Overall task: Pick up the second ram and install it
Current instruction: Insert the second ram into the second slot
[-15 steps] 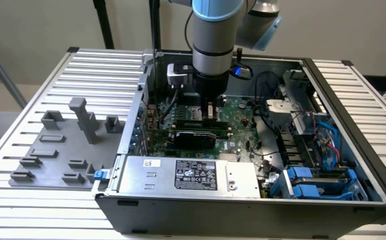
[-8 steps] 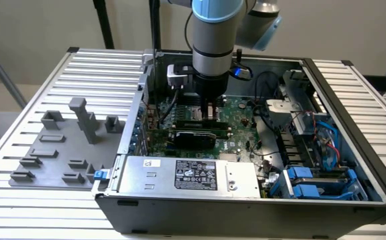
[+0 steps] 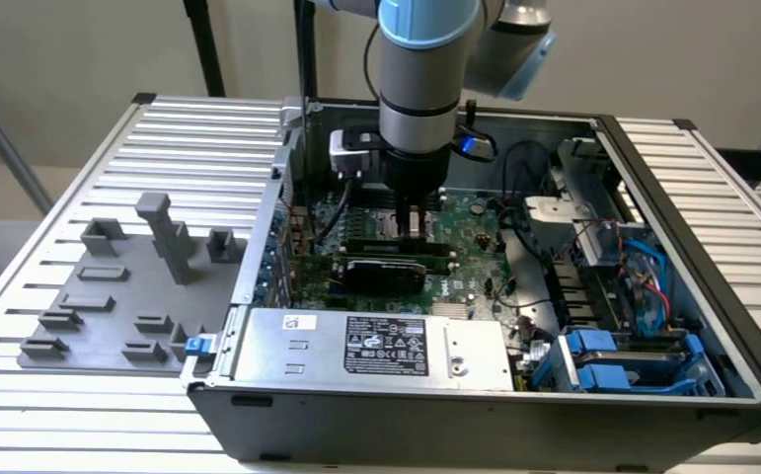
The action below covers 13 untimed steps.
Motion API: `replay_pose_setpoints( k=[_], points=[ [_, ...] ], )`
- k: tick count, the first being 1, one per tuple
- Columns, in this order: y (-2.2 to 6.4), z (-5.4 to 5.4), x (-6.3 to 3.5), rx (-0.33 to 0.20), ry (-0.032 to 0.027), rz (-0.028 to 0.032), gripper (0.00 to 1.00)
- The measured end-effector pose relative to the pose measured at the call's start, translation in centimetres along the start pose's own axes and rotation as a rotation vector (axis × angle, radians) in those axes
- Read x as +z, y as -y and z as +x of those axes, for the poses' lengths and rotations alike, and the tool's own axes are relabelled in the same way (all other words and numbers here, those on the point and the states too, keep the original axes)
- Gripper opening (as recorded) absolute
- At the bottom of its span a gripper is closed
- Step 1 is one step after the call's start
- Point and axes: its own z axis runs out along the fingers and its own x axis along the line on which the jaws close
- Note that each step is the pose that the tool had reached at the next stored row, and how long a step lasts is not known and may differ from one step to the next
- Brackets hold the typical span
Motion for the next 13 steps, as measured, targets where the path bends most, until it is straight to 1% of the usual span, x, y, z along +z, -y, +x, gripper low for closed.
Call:
replay_pose_setpoints(
  k=[5, 6, 7, 8, 11, 13],
  points=[
    [0.00, 0.0, 0.07, 0.000, 0.0002, -0.0001, 0.15],
    [0.00, 0.0, 0.08, 0.000, 0.0003, 0.0000, 0.22],
    [0.00, 0.0, 0.00, 0.000, 0.0003, 0.0000, 0.22],
    [0.02, 0.0, -0.26, 0.000, 0.0007, -0.0005, 0.22],
    [0.08, 0.0, -1.51, 0.000, 0.0006, -0.0026, 0.22],
    [0.09, -0.1, -1.93, 0.000, 0.0006, -0.0038, 0.22]
  ],
)
